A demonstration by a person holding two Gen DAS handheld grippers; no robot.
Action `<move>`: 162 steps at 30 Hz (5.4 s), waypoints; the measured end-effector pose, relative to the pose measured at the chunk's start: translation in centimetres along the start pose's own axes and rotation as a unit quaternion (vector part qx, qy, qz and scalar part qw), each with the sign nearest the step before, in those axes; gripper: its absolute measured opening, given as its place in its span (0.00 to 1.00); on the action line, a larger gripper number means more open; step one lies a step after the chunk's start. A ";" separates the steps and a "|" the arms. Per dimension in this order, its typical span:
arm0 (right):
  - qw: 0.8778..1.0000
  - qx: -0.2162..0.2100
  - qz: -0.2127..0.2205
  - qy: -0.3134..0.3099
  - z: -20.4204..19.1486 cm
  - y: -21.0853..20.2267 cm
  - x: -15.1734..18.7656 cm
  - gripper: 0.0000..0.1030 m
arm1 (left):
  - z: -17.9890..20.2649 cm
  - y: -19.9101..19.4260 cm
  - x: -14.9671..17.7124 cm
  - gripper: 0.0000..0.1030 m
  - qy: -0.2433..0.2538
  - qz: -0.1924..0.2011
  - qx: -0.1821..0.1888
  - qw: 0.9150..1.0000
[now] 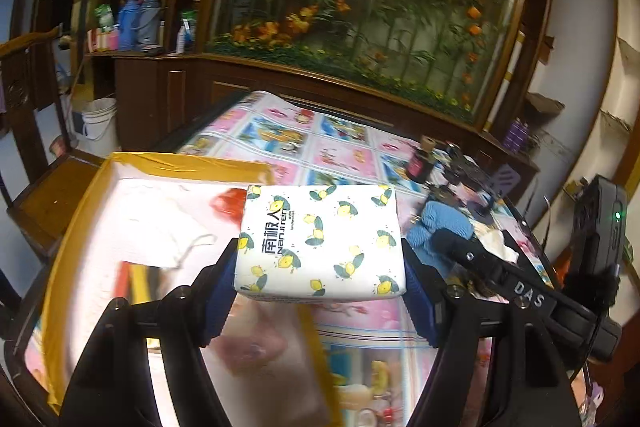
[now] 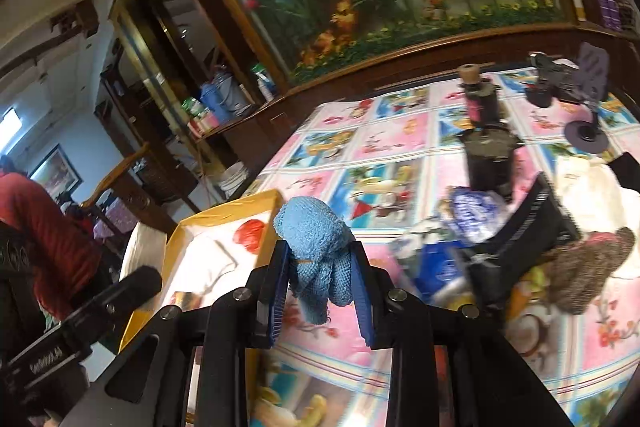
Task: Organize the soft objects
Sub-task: 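Carry the lemon-print pack and blue glove over the tray with both tools, then open the left tool over the tray while the right tool releases the blue glove, then move both tools back toward the pile of items on the table, then grasp the blue towel with orange bag using the left tool while the right tool grasps the striped sponge pack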
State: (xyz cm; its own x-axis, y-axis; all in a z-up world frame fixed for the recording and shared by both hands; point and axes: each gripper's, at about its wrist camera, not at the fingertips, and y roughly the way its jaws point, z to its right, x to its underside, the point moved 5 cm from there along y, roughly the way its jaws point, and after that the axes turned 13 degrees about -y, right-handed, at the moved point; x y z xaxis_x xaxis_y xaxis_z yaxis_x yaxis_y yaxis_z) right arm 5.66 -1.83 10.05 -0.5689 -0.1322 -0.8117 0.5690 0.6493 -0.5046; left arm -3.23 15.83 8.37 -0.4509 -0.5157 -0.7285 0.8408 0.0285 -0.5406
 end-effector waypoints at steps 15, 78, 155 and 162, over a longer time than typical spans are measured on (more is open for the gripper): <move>0.998 -0.040 -0.040 -0.041 -6.9 4.9 0.3 0.31 | -8.5 -1.1 -3.2 0.71 -0.059 0.014 -0.054 0.997; 0.983 -0.090 -0.140 -0.081 -12.6 11.7 0.5 0.51 | -14.6 5.9 -4.3 0.87 -0.097 -0.101 -0.107 0.984; 0.993 -0.024 -0.105 0.047 9.2 -3.8 5.6 0.48 | 9.4 11.3 10.4 0.37 0.113 -0.135 -0.035 0.984; 0.993 -0.020 -0.112 0.038 8.8 -3.3 5.9 0.48 | 8.9 10.6 9.0 0.37 0.098 -0.100 -0.040 0.989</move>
State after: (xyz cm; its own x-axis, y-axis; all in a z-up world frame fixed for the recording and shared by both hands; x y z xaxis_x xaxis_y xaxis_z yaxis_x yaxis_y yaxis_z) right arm 5.70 -11.38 4.36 -0.7224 -0.2217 -0.6549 0.3991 0.6398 -0.6568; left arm 4.28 3.90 -0.20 -0.6626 -0.3415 -0.6666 0.7053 0.0148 -0.7087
